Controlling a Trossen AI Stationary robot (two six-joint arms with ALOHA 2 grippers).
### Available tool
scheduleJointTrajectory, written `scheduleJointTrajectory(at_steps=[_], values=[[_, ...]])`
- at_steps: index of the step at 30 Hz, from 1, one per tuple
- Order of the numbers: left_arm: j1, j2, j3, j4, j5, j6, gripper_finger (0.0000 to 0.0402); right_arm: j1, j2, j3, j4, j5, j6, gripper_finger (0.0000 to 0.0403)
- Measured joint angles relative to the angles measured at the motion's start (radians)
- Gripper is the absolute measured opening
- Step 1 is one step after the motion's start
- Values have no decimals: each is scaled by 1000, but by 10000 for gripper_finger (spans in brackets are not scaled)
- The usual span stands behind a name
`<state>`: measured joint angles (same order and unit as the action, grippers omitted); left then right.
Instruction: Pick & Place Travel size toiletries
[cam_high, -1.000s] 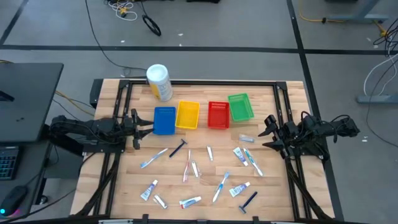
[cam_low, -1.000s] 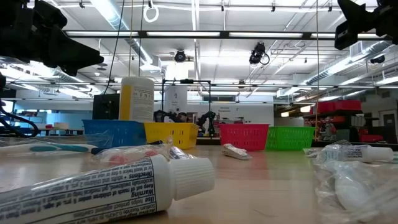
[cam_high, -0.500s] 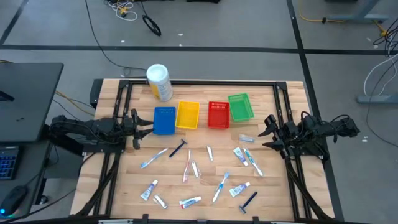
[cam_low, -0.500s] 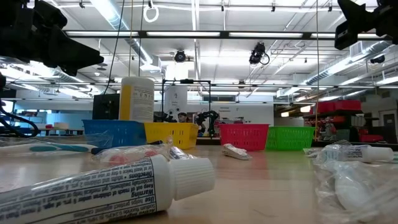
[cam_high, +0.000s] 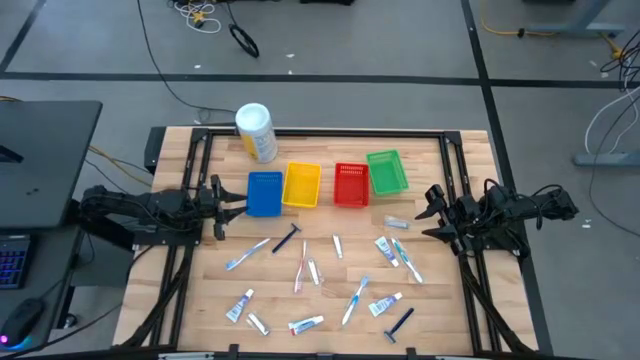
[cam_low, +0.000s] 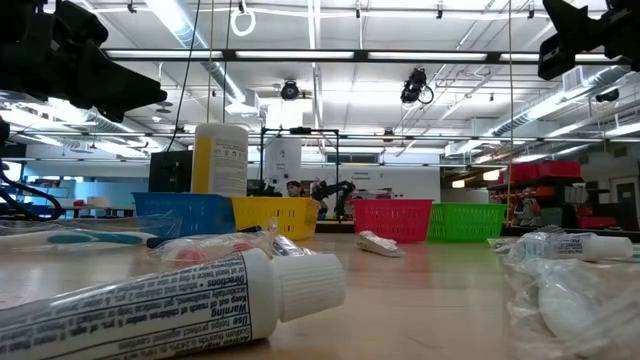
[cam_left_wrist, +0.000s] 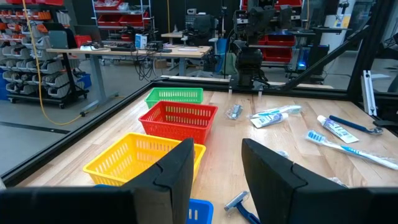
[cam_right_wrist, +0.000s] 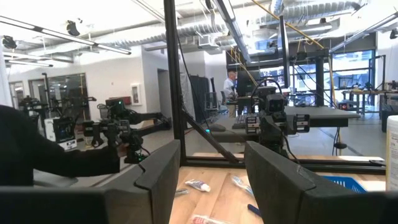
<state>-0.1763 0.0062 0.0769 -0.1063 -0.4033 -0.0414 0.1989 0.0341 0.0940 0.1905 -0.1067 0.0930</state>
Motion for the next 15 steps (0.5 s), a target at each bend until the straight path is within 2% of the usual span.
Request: scheduleJointTrajectory(at_steps=[15], values=[[1,0,0,0,0,0,143,0,0,0,-9,0,-22,190]])
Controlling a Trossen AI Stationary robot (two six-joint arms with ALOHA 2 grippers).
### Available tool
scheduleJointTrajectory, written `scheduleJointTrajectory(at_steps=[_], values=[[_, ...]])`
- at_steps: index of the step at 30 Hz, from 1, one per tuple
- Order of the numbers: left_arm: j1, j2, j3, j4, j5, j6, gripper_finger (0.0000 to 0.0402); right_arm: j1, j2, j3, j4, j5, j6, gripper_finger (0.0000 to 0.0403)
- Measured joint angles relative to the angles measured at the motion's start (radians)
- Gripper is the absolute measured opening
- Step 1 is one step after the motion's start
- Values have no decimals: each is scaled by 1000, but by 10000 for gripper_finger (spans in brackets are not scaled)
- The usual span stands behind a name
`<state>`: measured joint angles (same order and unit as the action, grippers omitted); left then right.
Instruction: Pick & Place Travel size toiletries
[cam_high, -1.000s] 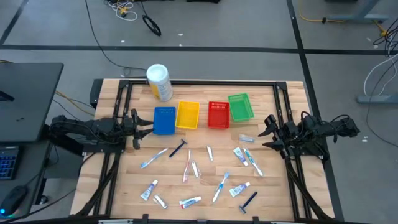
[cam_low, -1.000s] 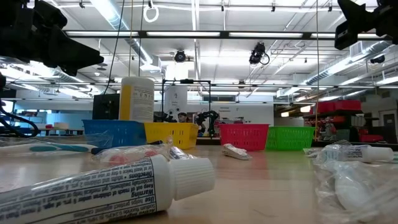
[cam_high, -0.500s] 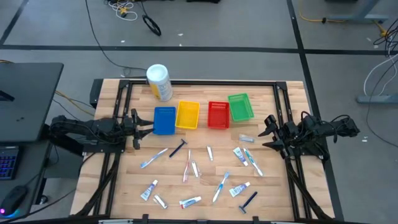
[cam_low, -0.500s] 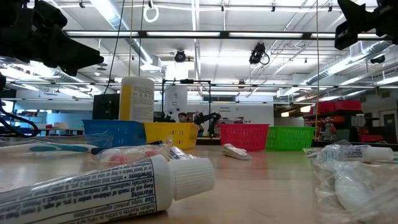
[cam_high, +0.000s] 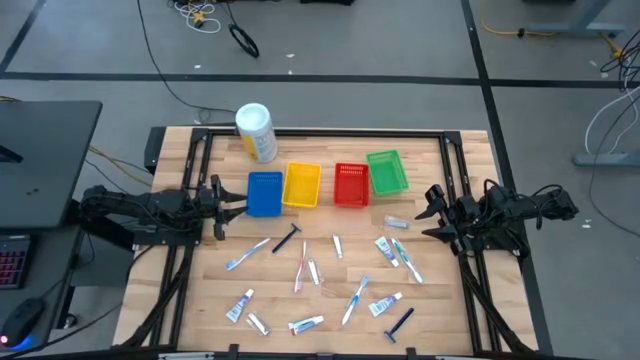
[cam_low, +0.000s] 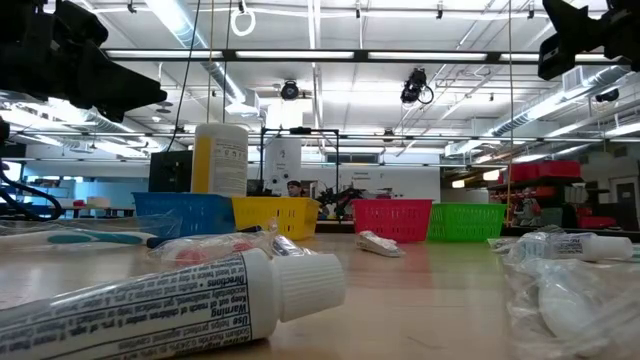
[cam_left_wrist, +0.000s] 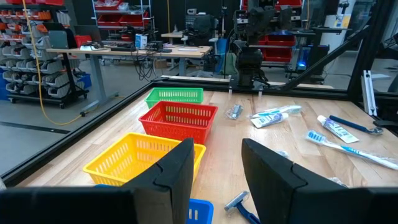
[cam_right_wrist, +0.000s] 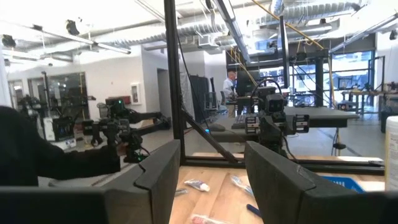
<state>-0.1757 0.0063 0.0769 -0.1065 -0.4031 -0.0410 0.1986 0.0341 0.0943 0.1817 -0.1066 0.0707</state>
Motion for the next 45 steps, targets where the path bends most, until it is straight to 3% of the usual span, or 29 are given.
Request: scheduleJointTrajectory(at_steps=[20,26,36,41,43,45], values=[[-1,0,0,0,0,0,143,-1,0,0,116,1,25,190],[-1,0,0,15,0,0,143,-1,0,0,187,51,-54,190],[-1,0,0,50,-4,-8,143,-1,0,0,190,52,34,190],[-1,0,0,60,43,-119,143,-1,0,0,165,55,39,190],[-1,0,0,47,49,-163,143,-1,0,0,142,90,40,190],[0,1,0,61,49,-188,143,-1,5,0,127,194,25,190]])
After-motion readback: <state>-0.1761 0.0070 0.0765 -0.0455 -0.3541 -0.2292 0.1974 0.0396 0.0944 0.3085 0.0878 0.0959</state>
